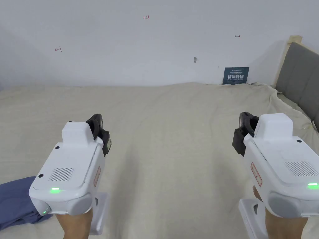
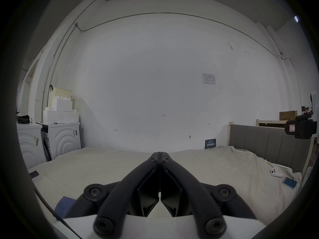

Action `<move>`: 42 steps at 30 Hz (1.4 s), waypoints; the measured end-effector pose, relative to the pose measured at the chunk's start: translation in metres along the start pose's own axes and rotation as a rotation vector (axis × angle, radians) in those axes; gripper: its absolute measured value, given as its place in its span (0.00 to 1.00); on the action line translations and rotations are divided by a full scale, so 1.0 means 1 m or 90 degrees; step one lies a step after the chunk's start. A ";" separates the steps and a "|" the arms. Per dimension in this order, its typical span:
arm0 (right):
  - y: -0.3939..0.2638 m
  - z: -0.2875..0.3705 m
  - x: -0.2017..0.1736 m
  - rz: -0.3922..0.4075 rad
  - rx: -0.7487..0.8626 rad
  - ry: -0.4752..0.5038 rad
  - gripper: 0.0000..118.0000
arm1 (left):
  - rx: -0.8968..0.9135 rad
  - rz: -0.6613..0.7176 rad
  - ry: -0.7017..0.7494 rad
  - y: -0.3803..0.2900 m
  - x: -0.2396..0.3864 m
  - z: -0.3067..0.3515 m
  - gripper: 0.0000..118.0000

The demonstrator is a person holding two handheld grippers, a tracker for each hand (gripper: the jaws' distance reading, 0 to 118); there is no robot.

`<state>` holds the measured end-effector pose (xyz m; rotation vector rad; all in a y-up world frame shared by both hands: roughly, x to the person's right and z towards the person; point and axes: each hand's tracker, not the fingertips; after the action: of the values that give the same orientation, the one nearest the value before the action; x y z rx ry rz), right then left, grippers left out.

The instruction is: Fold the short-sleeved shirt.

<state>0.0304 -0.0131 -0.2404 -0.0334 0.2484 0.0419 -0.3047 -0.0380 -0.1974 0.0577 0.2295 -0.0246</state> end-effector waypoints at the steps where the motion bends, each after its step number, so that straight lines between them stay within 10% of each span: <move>1: 0.000 0.000 0.000 0.000 -0.001 0.000 0.00 | -0.001 -0.001 0.000 0.000 0.000 0.000 0.00; 31: 0.001 0.002 0.002 0.001 -0.002 -0.010 0.00 | -0.008 -0.005 0.002 -0.002 -0.001 -0.001 0.02; 34: 0.001 0.002 0.003 -0.002 -0.001 -0.018 0.29 | -0.003 -0.001 0.004 -0.004 -0.003 0.000 0.25; 38: 0.000 0.001 0.004 -0.002 -0.005 -0.017 0.92 | 0.003 0.006 0.016 -0.005 -0.004 0.000 0.90; 42: -0.001 0.001 0.006 -0.007 -0.002 -0.020 1.00 | 0.011 0.007 0.016 -0.005 -0.005 0.003 1.00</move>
<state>0.0362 -0.0135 -0.2407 -0.0365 0.2162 0.0321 -0.3092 -0.0432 -0.1931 0.0769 0.2542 -0.0157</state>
